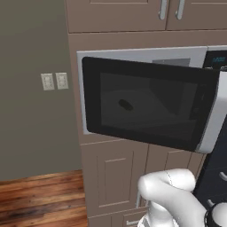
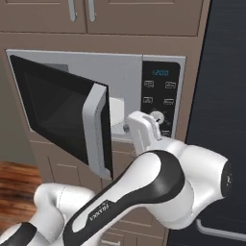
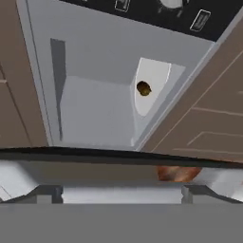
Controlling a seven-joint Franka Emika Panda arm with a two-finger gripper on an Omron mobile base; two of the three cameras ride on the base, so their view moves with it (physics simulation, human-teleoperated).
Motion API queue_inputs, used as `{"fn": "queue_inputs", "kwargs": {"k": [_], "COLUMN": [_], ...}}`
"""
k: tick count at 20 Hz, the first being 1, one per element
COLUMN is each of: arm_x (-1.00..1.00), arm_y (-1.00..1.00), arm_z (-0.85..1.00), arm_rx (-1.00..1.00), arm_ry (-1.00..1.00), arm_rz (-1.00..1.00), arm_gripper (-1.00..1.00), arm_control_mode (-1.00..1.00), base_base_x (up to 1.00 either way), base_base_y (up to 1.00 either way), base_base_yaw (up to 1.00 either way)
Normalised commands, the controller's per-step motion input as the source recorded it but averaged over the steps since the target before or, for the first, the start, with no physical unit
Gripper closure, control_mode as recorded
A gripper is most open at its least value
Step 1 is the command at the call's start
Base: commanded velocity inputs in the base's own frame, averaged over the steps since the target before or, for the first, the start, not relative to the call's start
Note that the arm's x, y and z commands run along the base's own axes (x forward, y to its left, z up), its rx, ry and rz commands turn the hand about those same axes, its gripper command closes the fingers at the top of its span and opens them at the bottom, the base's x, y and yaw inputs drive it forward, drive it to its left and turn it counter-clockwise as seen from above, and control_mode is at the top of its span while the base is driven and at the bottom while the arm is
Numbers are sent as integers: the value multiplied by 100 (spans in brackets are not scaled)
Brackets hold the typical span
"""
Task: Open the microwave door.
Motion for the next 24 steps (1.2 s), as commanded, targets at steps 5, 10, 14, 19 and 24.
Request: {"fn": "queue_inputs", "kwargs": {"k": [5, 10, 14, 19, 24], "arm_x": [57, 51, 48, 58, 50], "arm_y": [0, 0, 0, 0, 0], "arm_z": [-1, 0, 0, -2, -10], "arm_rx": [23, 16, 15, 15, 8], "arm_ry": [16, 21, 28, 15, 6], "arm_rz": [4, 7, 8, 7, 2], "arm_gripper": [-100, -100, -100, -100, -100], "arm_control_mode": [-100, -100, -100, -100, -100], "base_base_x": [0, 0, 0, 0, 0], "base_base_y": [0, 0, 0, 0, 0], "base_base_yaw": [0, 0, 0, 0, 0]}}
